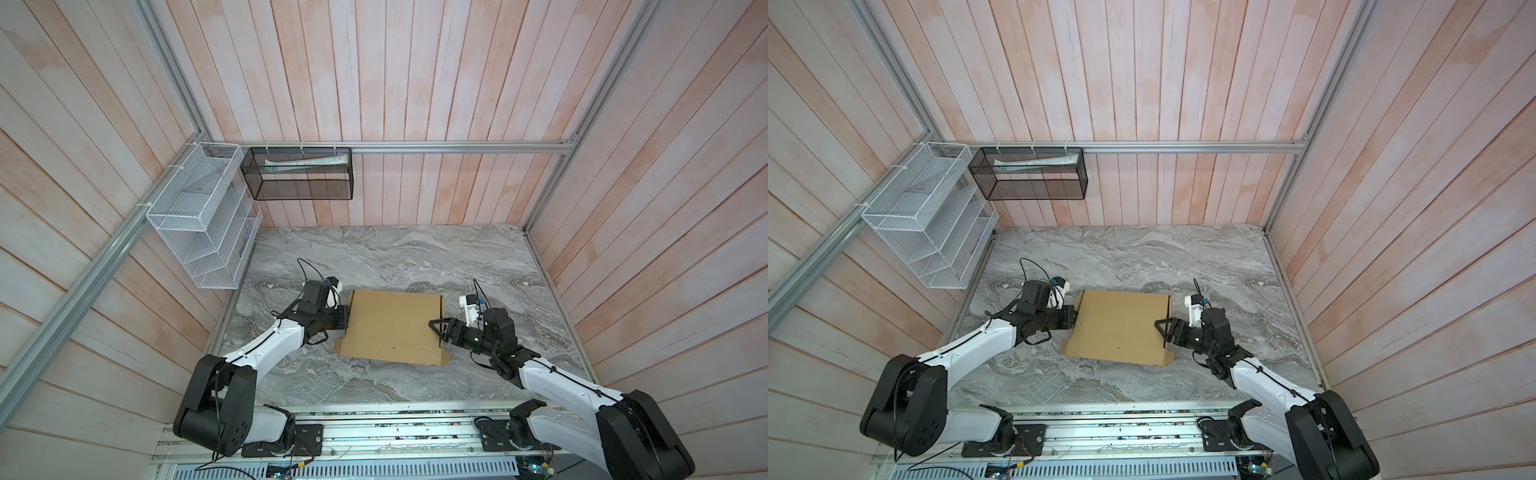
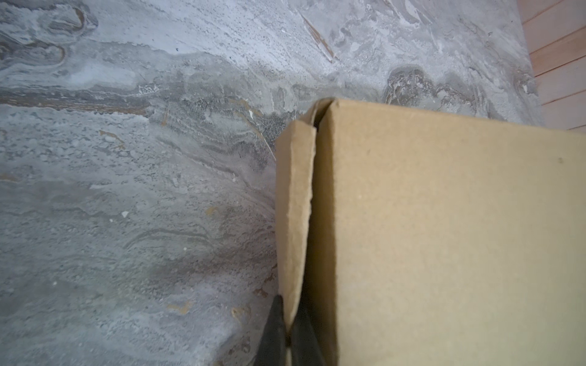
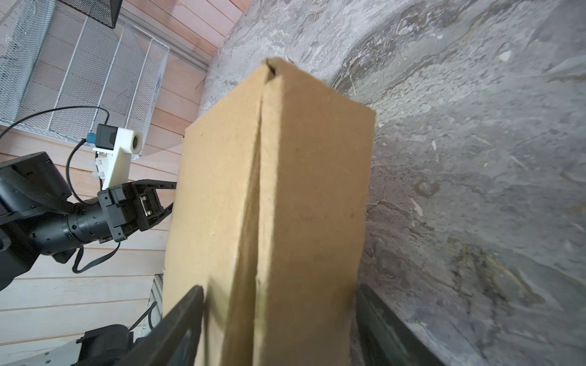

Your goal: Fold the paper box

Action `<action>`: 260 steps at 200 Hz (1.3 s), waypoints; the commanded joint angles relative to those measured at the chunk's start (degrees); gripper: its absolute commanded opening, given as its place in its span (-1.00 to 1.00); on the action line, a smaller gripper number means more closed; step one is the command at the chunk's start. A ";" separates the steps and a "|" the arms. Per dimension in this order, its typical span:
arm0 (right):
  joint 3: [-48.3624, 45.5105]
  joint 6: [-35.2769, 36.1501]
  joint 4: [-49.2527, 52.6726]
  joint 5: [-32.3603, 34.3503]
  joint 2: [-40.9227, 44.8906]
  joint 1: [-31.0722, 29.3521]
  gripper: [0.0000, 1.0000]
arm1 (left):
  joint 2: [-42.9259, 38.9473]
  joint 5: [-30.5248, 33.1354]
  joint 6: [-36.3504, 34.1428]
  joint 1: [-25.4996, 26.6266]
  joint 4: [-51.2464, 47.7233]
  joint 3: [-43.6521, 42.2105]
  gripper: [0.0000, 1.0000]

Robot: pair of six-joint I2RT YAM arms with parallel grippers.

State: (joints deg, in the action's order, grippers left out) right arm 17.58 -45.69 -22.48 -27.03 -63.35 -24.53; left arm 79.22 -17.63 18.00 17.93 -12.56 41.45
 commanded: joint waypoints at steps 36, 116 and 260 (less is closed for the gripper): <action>-0.23 -1.84 -5.16 -3.68 -1.75 0.30 0.52 | 1.51 -2.90 0.92 -0.27 4.18 1.36 -1.00; -0.47 -3.54 -7.62 -4.36 -3.19 0.28 0.47 | 0.83 -3.13 1.35 2.23 9.86 -0.20 -1.00; 0.04 -3.31 -6.00 -3.26 -2.40 0.28 0.18 | 1.02 -1.36 2.12 3.69 10.14 0.34 -0.70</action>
State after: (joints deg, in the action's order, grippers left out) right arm 17.56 -49.69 -29.23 -31.22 -66.11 -24.27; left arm 80.42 -17.54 19.64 20.91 -4.51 41.45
